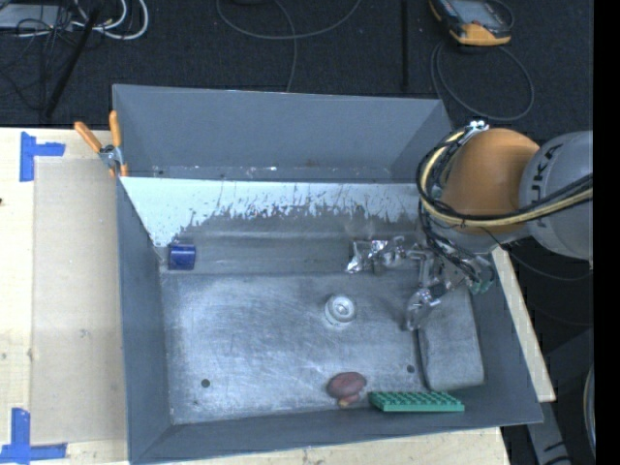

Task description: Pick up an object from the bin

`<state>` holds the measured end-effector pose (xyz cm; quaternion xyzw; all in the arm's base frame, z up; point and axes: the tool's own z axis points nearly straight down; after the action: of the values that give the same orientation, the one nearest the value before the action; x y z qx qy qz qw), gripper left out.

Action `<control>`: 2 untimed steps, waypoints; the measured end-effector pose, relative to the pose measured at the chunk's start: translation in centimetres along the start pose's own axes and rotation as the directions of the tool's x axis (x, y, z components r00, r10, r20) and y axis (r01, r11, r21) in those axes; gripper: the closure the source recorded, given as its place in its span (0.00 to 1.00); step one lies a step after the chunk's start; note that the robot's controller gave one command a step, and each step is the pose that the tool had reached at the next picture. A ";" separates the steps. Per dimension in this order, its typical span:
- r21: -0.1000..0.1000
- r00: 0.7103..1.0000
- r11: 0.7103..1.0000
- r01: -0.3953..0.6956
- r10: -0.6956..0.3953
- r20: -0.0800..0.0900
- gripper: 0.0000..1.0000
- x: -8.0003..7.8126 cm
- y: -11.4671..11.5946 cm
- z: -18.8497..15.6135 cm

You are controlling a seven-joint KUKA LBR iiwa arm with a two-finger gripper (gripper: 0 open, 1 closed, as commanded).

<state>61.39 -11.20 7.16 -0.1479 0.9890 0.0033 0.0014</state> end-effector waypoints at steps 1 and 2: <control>0.006 0.998 0.998 -0.063 0.063 -0.003 0.00 6.3 2.2 -6.6; 0.009 0.986 0.986 -0.168 0.168 0.004 0.00 6.4 9.4 -0.9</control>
Offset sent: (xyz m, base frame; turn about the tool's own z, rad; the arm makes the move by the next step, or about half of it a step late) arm -0.0666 0.0014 0.0623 0.0628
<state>52.52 -4.12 8.07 -0.0640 0.9979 -0.0011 0.0034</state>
